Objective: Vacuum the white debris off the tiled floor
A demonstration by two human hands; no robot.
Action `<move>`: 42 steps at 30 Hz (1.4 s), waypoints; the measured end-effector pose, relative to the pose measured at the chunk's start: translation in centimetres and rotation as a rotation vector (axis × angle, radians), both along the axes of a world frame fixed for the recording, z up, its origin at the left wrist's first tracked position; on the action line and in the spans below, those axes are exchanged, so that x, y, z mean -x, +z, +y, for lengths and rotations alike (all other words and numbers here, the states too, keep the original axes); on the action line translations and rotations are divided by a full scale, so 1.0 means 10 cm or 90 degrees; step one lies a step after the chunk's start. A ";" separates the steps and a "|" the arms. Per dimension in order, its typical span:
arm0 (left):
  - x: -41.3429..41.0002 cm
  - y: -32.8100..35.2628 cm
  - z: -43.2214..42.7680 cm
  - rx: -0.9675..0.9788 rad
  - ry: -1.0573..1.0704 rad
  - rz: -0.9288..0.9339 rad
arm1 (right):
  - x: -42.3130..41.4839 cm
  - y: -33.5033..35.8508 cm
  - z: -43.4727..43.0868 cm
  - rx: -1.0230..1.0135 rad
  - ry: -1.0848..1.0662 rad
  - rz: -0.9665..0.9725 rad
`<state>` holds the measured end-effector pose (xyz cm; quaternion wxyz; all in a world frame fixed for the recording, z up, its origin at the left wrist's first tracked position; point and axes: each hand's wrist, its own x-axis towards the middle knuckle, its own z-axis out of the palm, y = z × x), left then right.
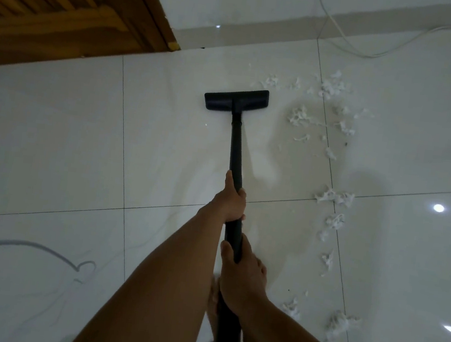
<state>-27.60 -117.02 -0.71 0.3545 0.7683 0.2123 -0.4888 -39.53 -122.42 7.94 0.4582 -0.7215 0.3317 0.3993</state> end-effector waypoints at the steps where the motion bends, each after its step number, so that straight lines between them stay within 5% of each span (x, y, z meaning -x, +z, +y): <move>1: -0.05 0.03 0.02 -0.001 -0.004 -0.002 | -0.06 0.04 0.00 -0.013 -0.014 0.007; 42: -0.74 -0.07 0.10 -0.039 -0.004 -0.003 | -0.67 -0.16 0.14 -0.108 -0.098 -0.040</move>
